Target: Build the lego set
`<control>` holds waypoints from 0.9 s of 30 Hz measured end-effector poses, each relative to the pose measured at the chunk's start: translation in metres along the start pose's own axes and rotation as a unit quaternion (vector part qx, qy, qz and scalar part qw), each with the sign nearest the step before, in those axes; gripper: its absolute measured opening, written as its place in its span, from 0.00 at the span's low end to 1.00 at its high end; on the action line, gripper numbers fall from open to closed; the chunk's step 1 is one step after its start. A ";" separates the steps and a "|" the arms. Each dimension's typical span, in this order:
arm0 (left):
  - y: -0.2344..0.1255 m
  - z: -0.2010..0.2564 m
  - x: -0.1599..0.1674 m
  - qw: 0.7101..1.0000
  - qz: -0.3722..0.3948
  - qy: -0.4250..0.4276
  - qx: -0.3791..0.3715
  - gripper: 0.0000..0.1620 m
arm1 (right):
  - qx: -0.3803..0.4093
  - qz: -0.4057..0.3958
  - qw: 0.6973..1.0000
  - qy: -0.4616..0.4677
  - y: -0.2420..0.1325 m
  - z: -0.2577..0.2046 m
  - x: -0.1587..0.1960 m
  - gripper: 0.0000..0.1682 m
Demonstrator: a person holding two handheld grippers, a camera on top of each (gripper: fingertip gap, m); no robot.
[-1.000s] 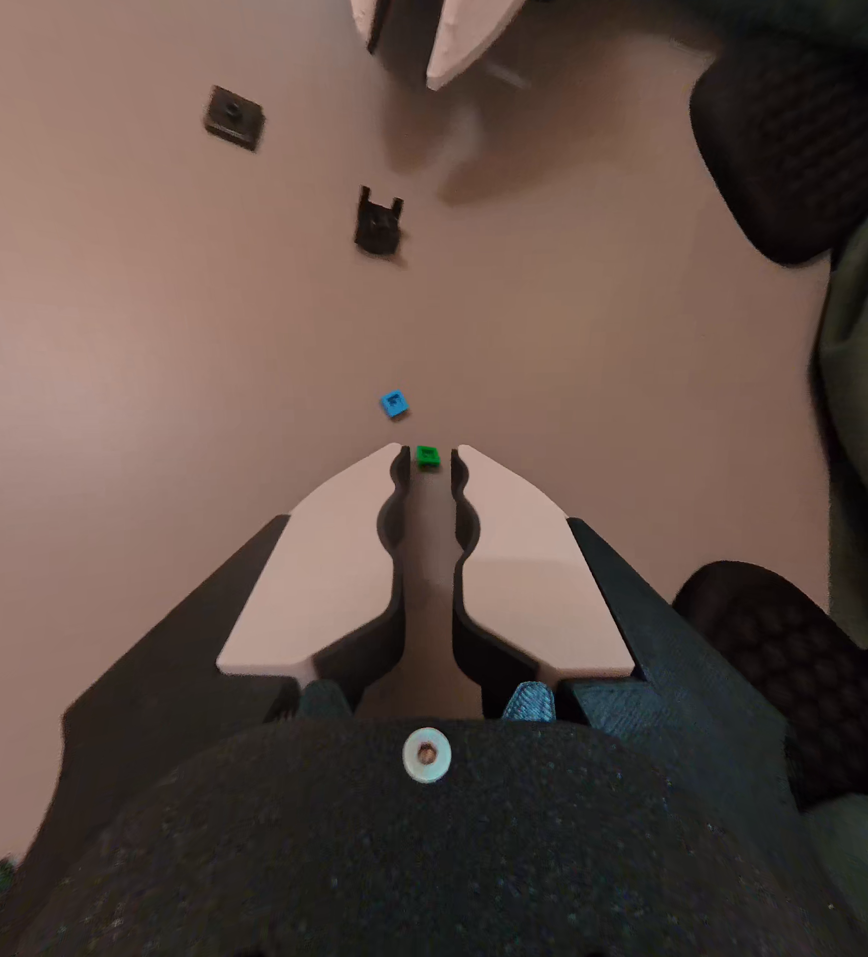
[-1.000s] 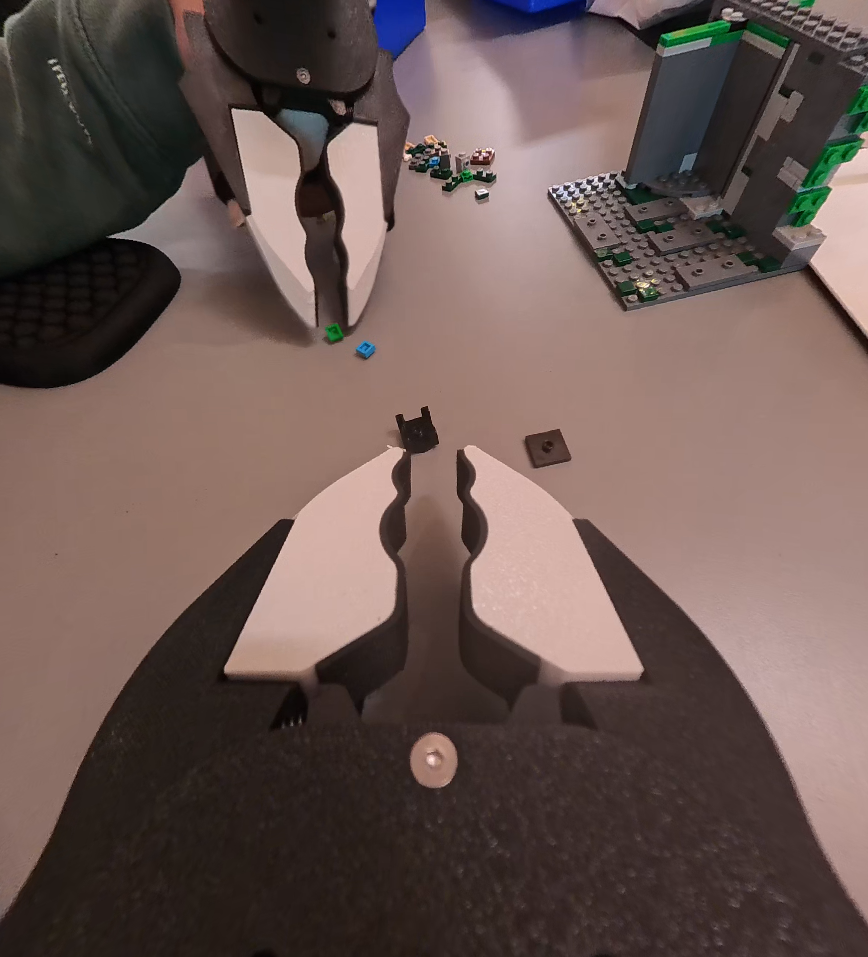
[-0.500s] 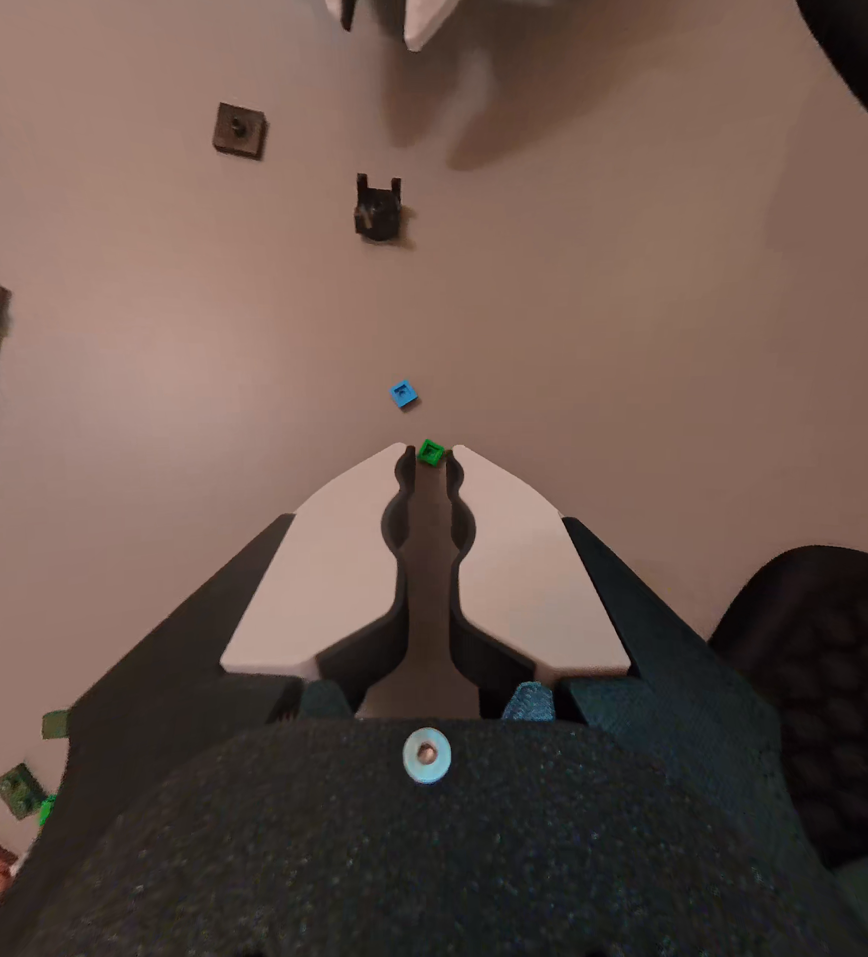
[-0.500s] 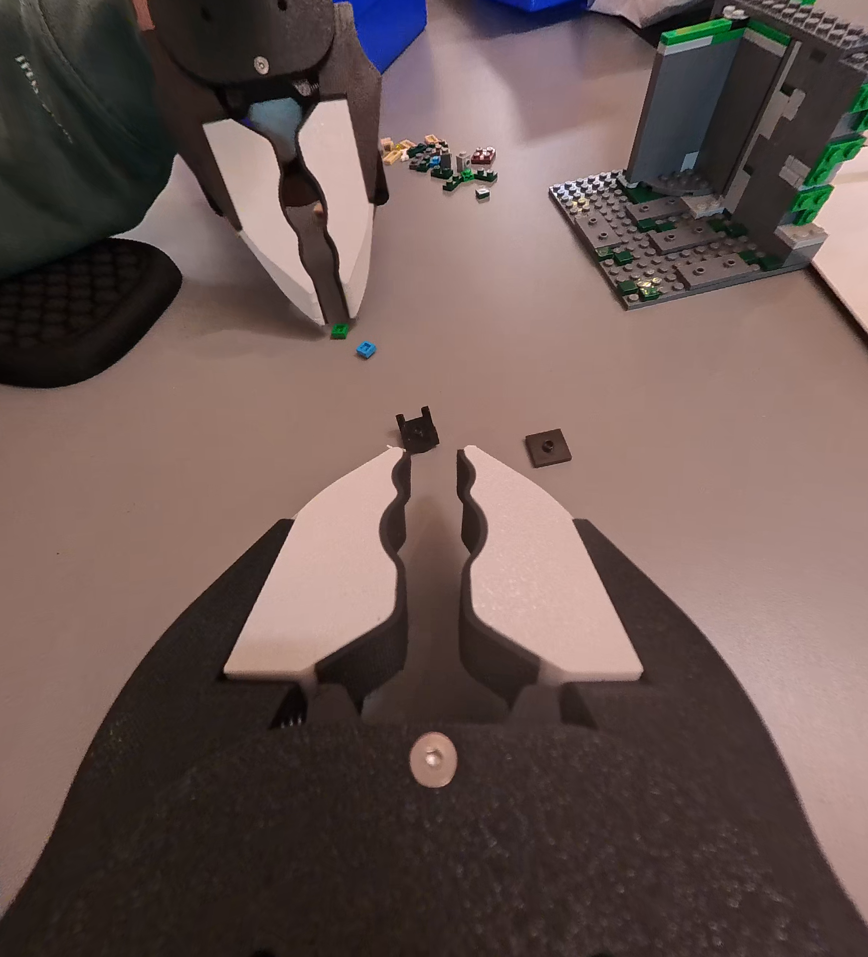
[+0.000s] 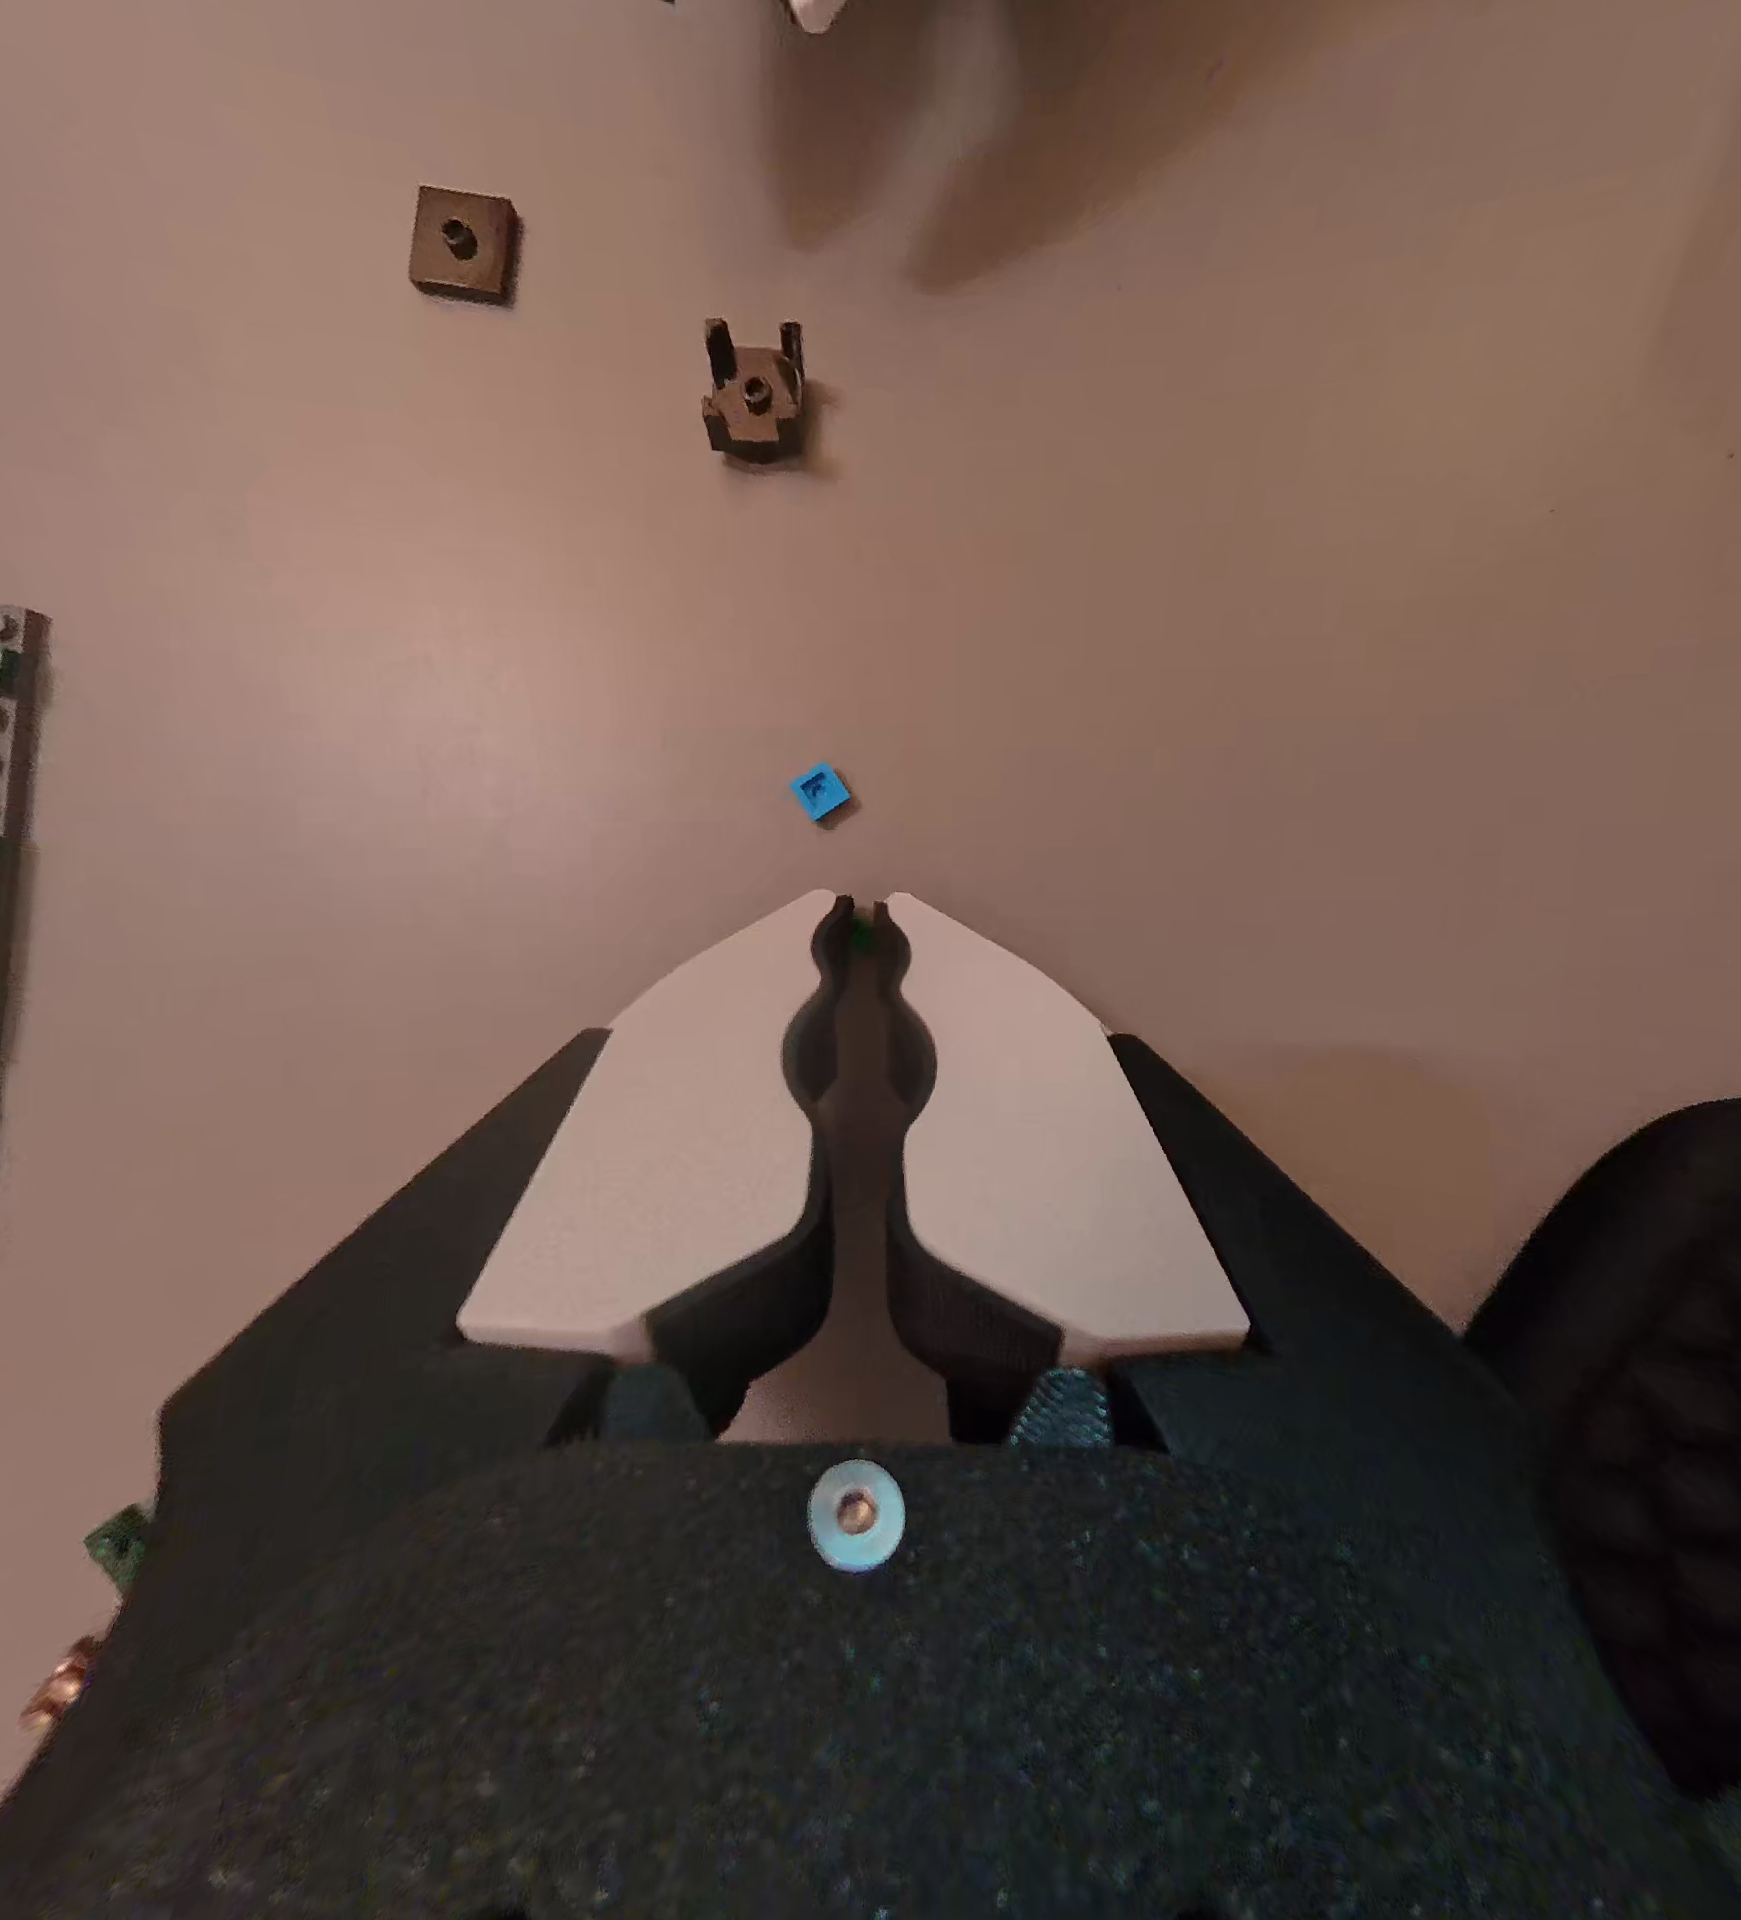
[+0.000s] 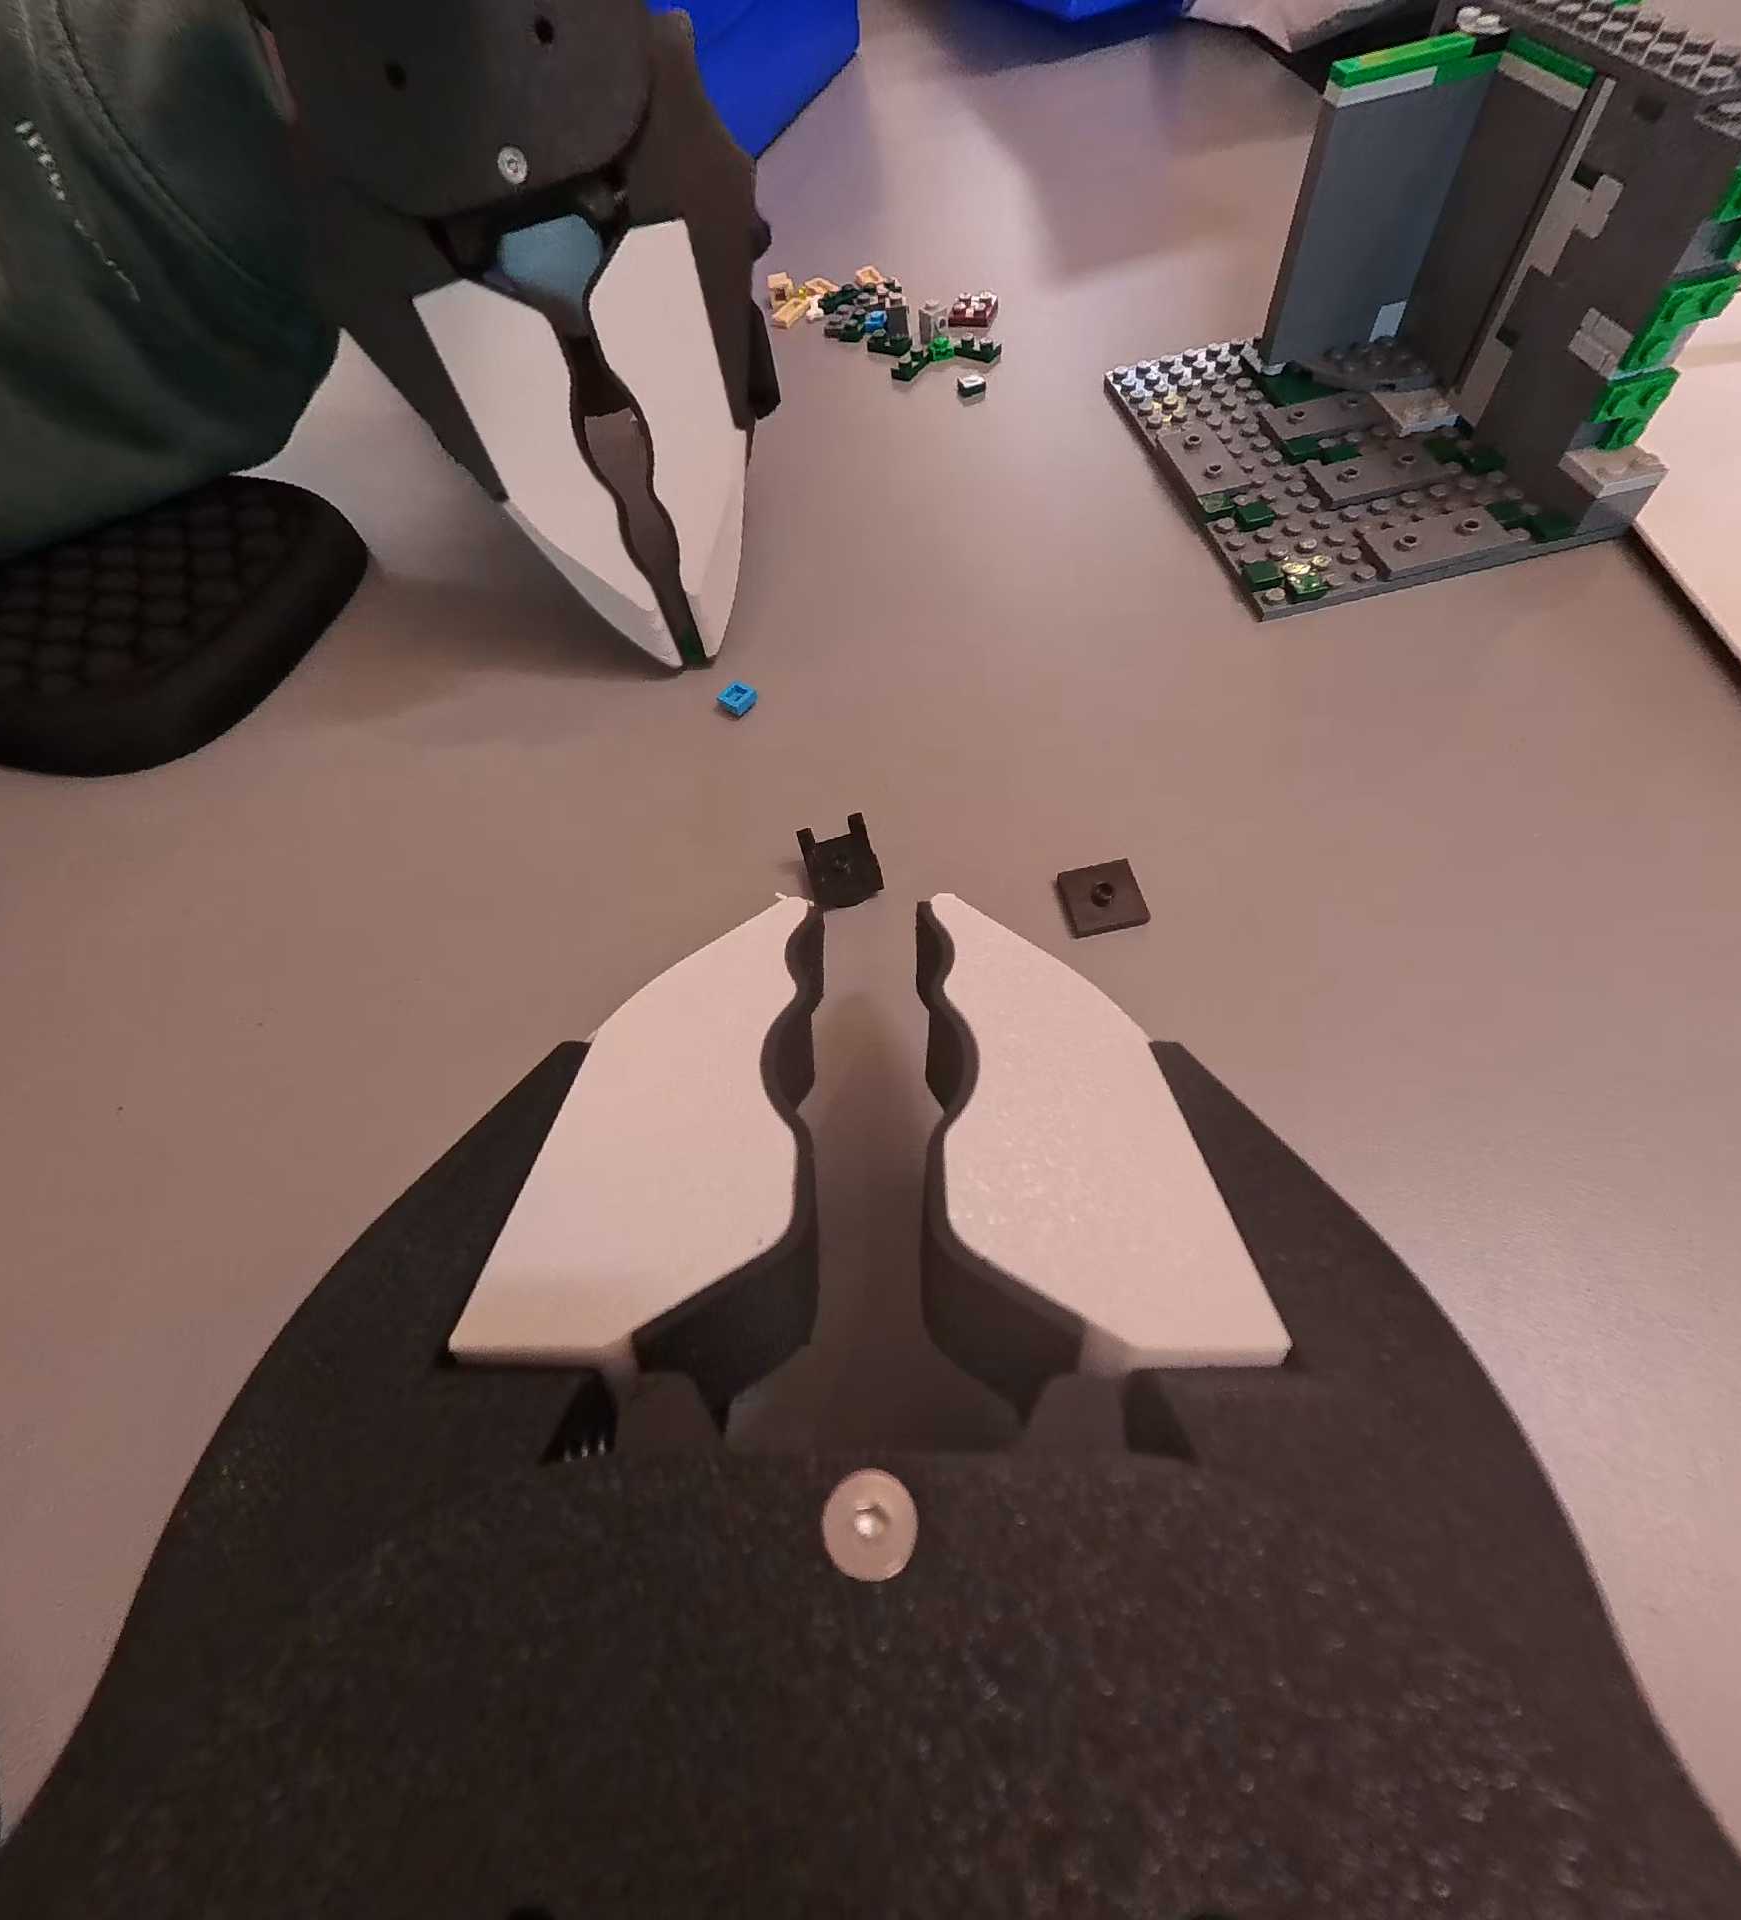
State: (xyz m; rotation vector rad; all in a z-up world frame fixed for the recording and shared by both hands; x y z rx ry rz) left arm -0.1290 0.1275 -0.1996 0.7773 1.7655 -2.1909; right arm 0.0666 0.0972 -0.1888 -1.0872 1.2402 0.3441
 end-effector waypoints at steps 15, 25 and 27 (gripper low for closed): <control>-0.001 -0.015 -0.005 0.990 -0.053 -0.068 0.108 0.02 | -0.006 -0.005 1.000 -0.001 0.000 -0.002 0.001 0.10; -0.008 -0.046 -0.017 0.997 -0.042 -0.051 0.030 0.06 | -0.008 -0.005 1.000 0.002 0.000 -0.002 0.001 0.10; -0.014 -0.048 -0.018 0.999 -0.026 -0.048 0.004 0.06 | -0.008 -0.005 1.000 0.001 0.000 -0.002 0.001 0.10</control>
Point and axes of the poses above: each gripper's, where its closed fingertips meet, y out along the fingers, x out of its underside, z = x × y across the jaws, the point moved 6 cm from there along -y, back along the fingers, and after that the axes turned 8 degrees about x, right-handed, at the moved point
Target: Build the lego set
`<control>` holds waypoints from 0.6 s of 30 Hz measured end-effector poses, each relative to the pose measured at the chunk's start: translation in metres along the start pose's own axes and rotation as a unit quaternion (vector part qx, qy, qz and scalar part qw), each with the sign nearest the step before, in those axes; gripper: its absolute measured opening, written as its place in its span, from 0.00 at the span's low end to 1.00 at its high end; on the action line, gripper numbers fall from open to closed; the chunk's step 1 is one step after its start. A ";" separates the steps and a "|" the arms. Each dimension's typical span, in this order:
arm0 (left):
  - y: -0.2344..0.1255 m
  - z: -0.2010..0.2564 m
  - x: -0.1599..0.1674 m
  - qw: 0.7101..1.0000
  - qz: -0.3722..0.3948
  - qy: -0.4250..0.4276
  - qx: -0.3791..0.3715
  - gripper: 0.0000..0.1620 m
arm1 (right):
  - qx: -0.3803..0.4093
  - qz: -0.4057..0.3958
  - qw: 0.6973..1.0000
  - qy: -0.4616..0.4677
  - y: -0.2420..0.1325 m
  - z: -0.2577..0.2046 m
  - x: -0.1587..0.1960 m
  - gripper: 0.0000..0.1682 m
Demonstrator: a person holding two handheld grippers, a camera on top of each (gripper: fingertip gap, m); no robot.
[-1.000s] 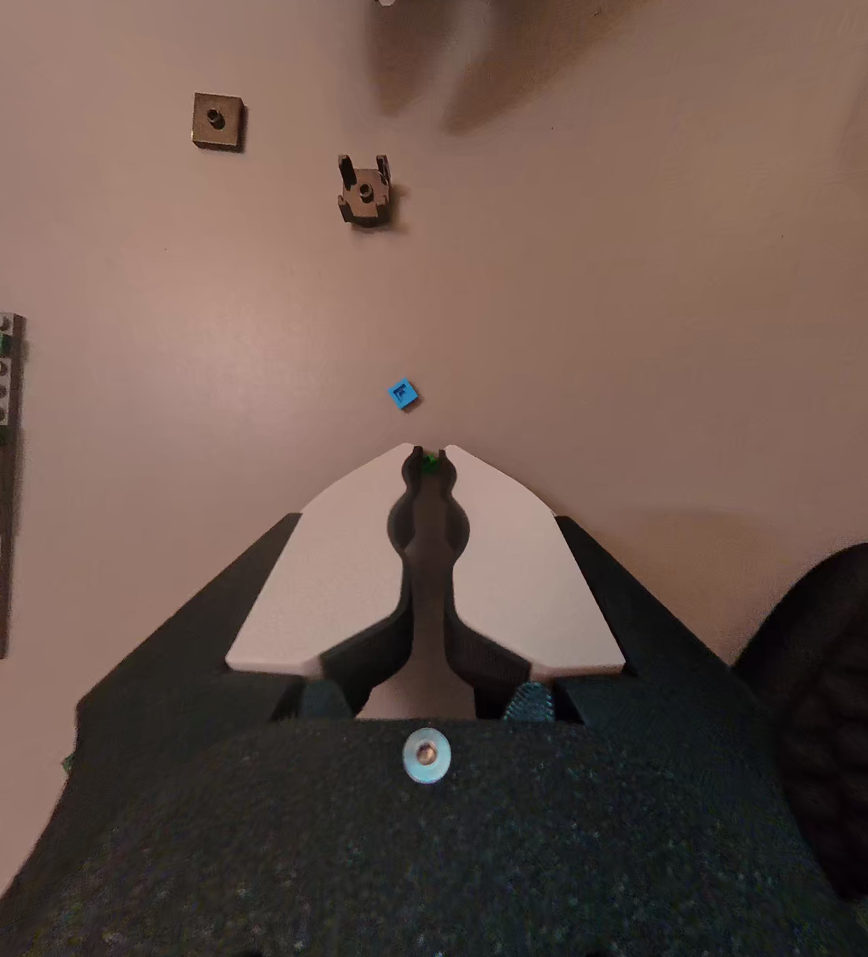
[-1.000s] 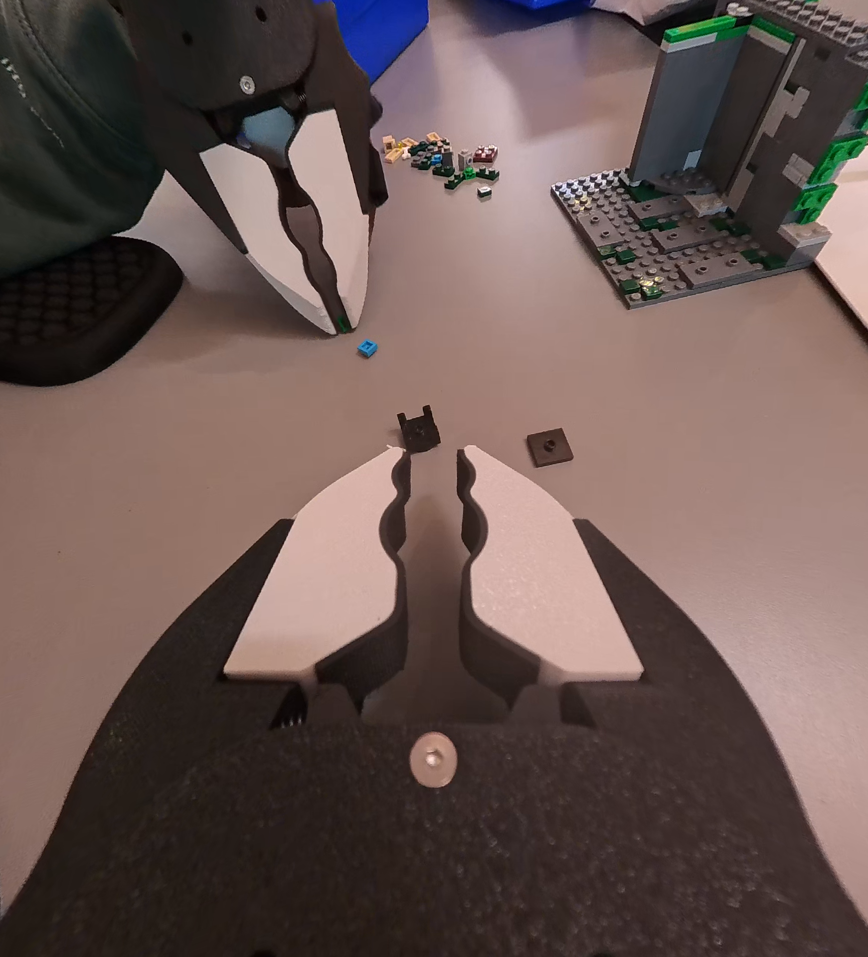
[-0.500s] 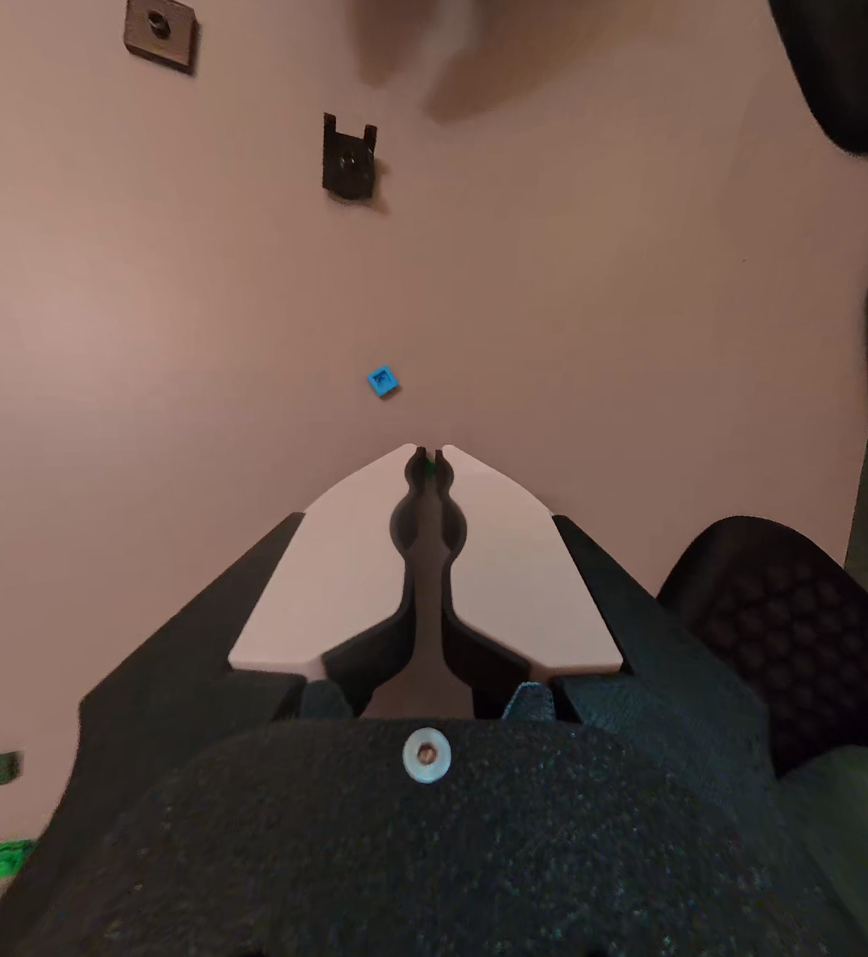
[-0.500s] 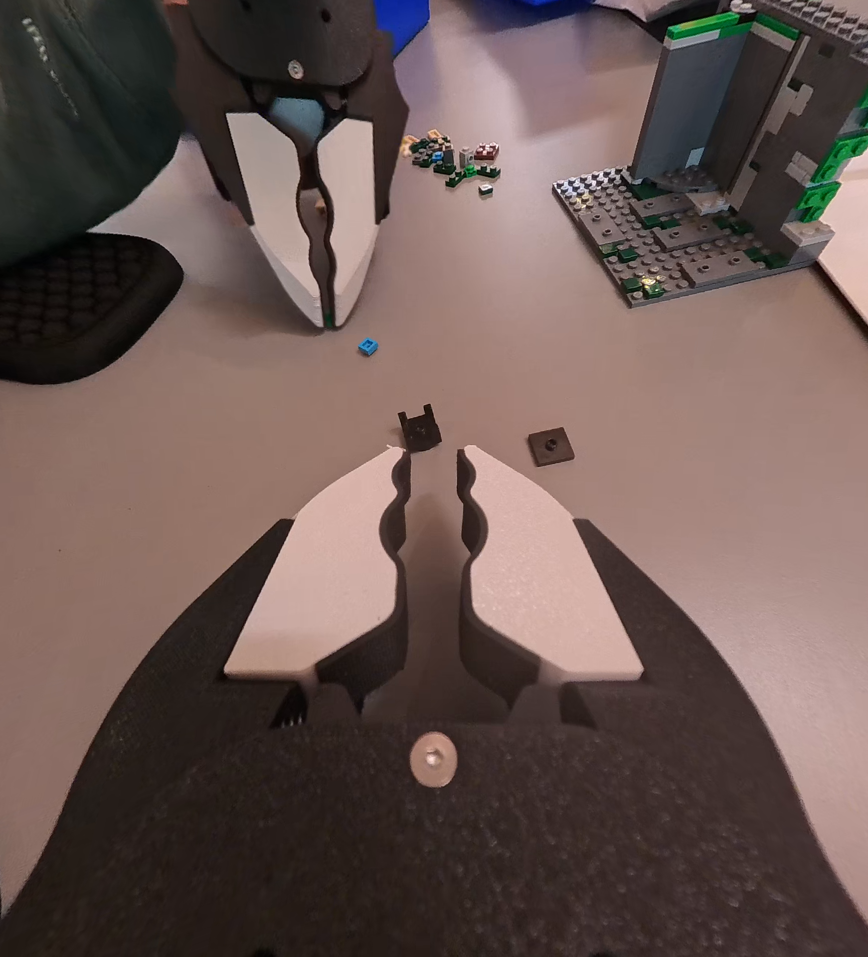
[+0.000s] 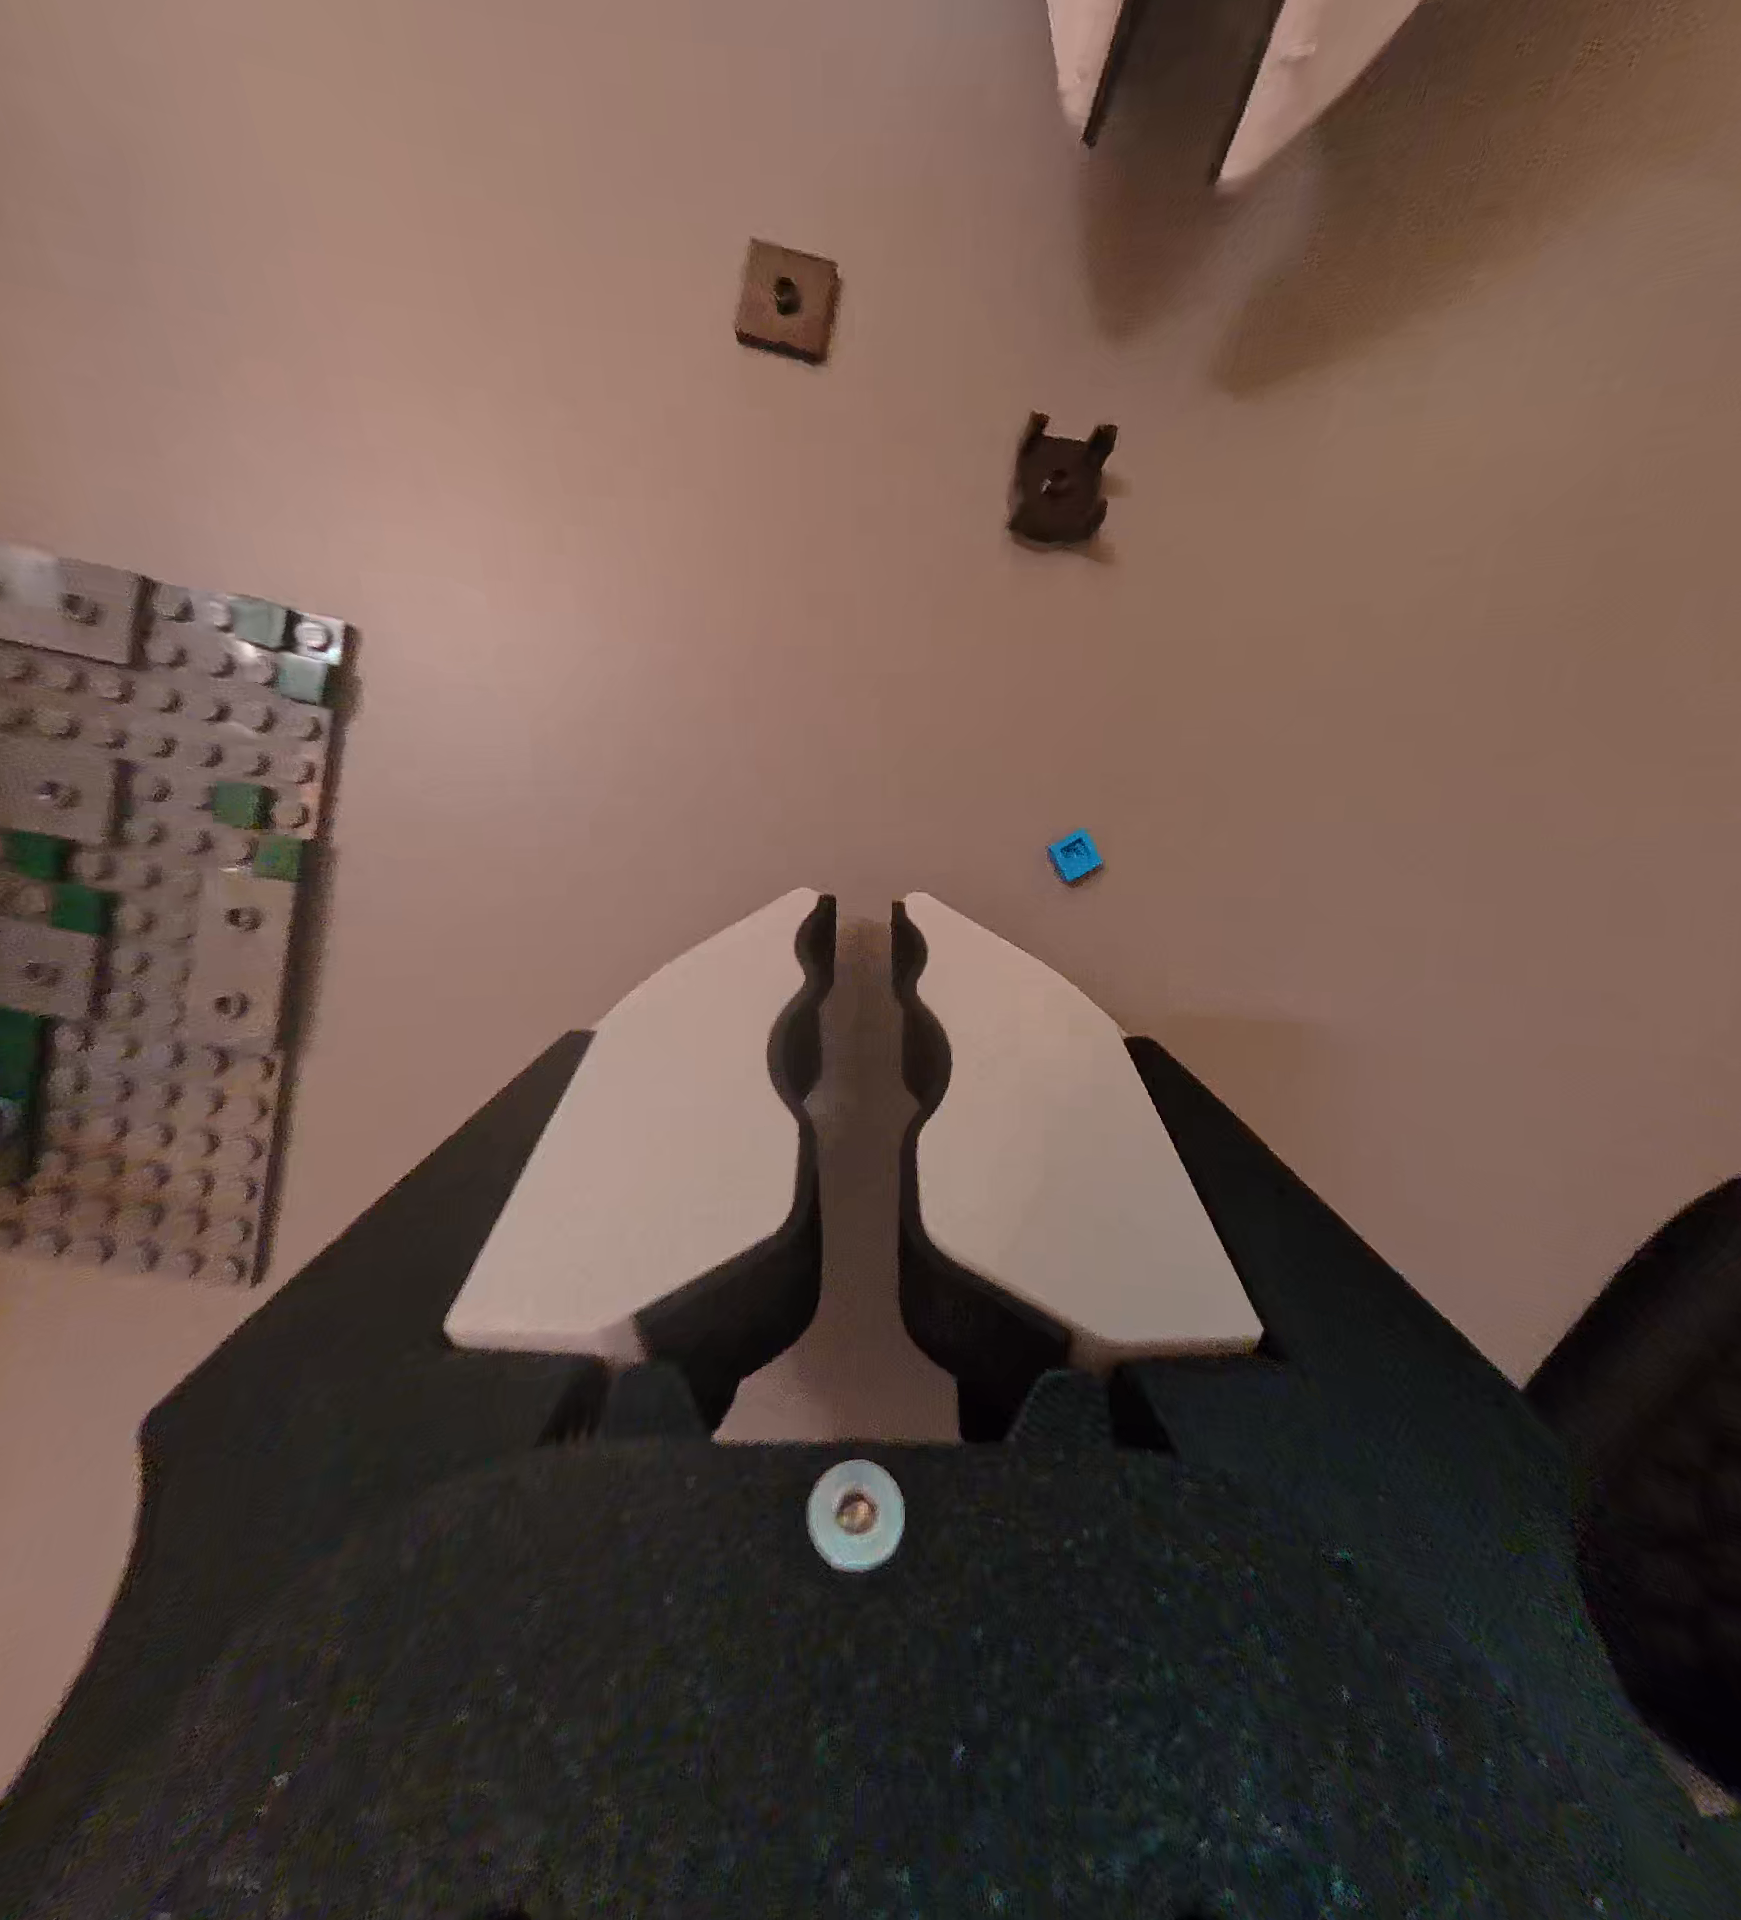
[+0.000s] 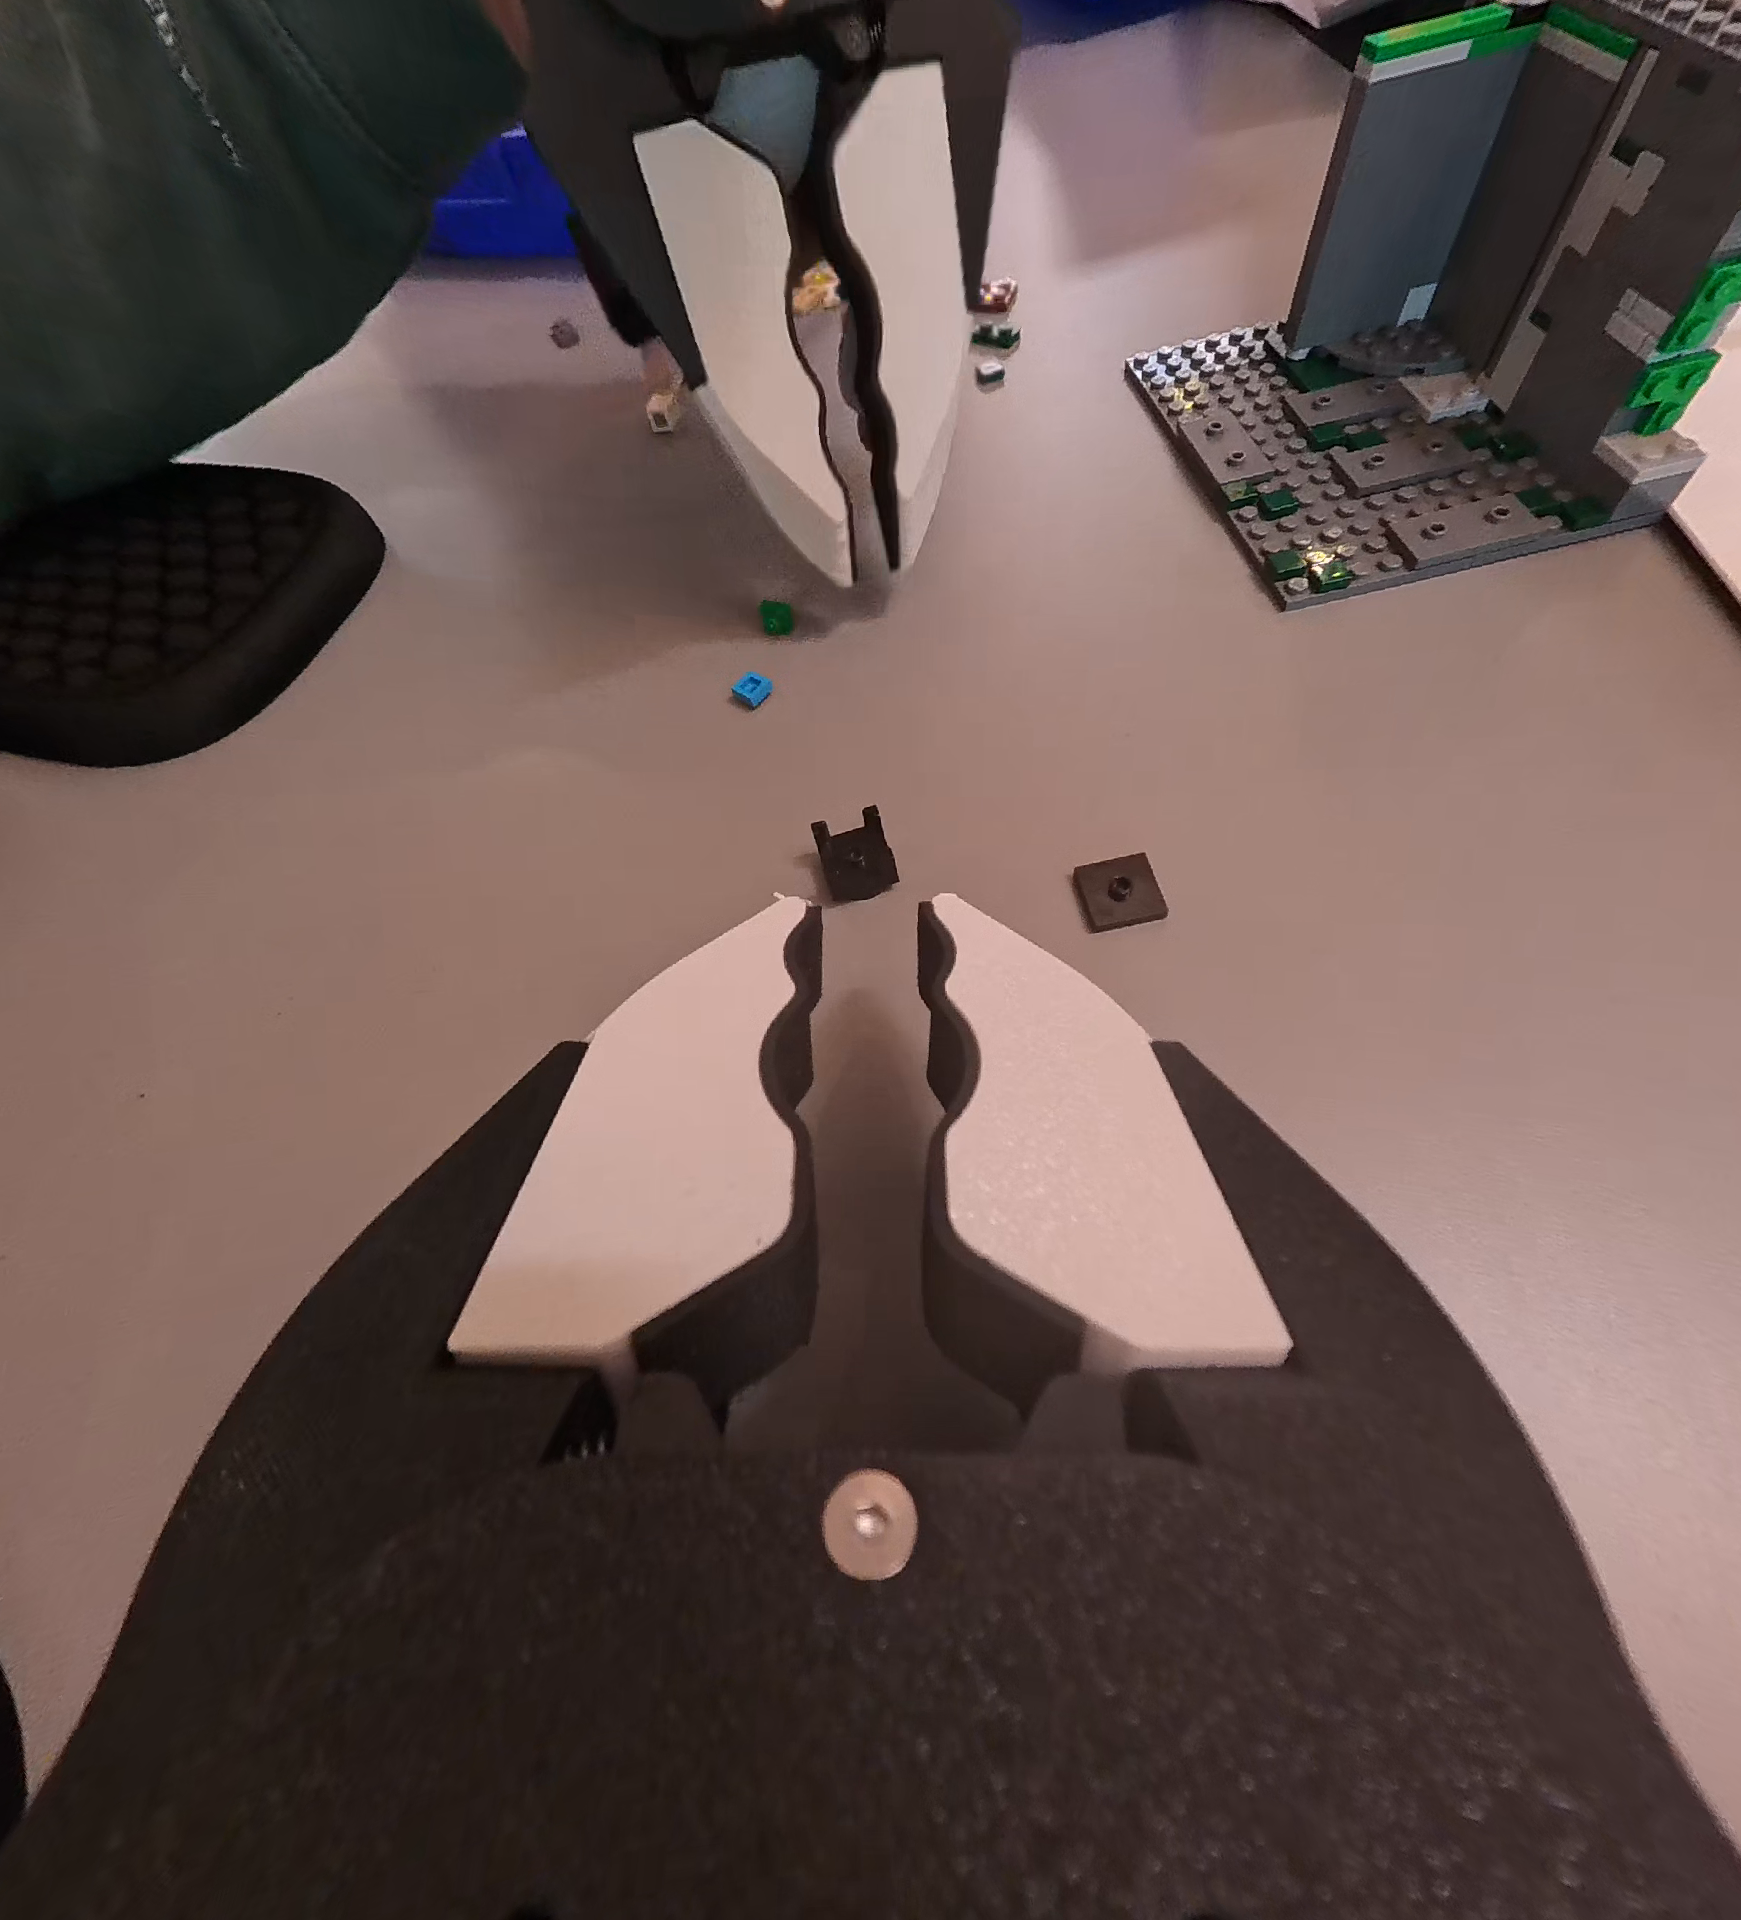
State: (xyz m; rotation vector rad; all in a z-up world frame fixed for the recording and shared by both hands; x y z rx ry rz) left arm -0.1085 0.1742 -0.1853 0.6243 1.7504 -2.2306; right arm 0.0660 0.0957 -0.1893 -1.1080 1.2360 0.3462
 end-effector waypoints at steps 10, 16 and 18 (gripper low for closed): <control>0.000 0.026 0.008 0.998 0.041 0.038 -0.018 0.01 | 0.002 -0.004 1.000 -0.003 0.001 0.000 0.001 0.10; 0.007 0.024 0.016 0.999 0.015 0.031 -0.019 0.00 | 0.003 -0.004 1.000 -0.006 0.001 -0.001 0.001 0.10; 0.005 0.023 0.019 0.999 0.011 0.028 -0.025 0.00 | 0.002 -0.004 1.000 -0.004 0.001 -0.001 0.001 0.10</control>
Point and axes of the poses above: each gripper's, where its closed fingertips meet, y out along the fingers, x out of its underside, z = x × y across the jaws, the point moved 6 cm from there along -y, back along the fingers, and after that the axes turned 8 degrees about x, right-handed, at the moved point
